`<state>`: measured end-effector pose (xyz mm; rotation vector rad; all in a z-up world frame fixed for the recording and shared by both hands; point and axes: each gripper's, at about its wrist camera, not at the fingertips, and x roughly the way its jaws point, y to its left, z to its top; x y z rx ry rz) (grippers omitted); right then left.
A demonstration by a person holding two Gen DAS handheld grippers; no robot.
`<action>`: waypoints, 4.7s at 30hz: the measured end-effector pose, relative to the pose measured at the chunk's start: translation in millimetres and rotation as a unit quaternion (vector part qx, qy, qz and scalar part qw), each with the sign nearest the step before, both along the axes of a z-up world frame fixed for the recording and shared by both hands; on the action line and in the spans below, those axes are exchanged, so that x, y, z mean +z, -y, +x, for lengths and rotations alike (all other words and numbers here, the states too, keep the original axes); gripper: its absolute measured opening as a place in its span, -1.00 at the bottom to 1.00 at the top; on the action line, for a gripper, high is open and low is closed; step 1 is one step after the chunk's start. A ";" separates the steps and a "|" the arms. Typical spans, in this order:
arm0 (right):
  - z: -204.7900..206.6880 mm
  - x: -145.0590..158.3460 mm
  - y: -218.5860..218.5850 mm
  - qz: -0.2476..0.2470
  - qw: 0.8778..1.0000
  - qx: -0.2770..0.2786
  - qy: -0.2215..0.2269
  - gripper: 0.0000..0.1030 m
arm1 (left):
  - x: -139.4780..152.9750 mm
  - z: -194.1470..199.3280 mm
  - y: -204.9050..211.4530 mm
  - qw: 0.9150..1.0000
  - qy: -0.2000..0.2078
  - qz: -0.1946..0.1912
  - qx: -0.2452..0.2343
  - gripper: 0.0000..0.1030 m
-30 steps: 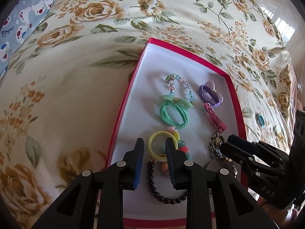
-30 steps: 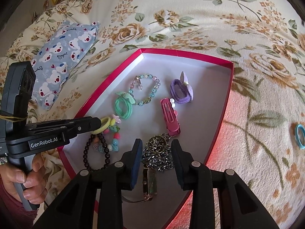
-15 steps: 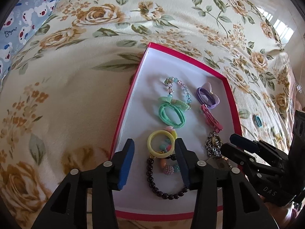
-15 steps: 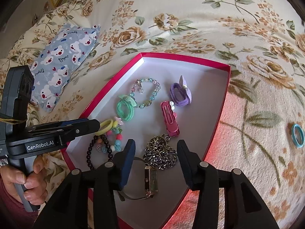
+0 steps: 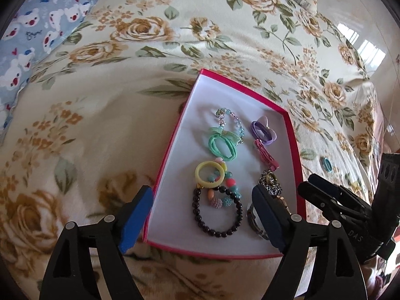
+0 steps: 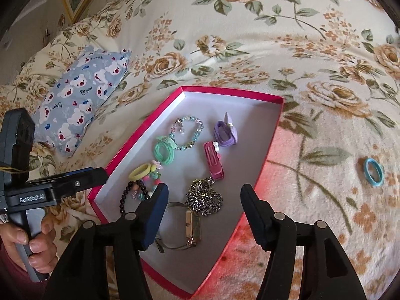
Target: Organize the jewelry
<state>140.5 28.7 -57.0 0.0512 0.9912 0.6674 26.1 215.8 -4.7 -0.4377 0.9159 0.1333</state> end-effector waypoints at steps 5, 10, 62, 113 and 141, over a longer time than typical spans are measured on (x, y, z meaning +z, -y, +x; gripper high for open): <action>-10.1 7.7 10.4 0.019 1.000 -0.009 0.010 0.38 | 9.0 -24.9 8.3 1.000 0.010 0.024 0.017 0.74; -25.9 16.6 24.6 0.058 0.997 -0.019 0.037 0.54 | 8.4 -49.8 22.5 0.999 0.020 0.037 0.021 0.76; -95.8 24.9 30.5 -0.032 0.992 -0.034 0.120 1.00 | 20.3 -128.6 113.3 0.969 0.038 0.239 0.040 0.99; -95.2 23.9 24.8 -0.035 0.993 -0.036 0.107 1.00 | 15.7 -140.0 121.5 0.971 0.051 0.230 0.032 0.99; -98.7 26.5 17.8 -0.030 0.994 -0.029 0.105 1.00 | 14.9 -147.6 130.5 0.969 0.065 0.236 0.027 0.99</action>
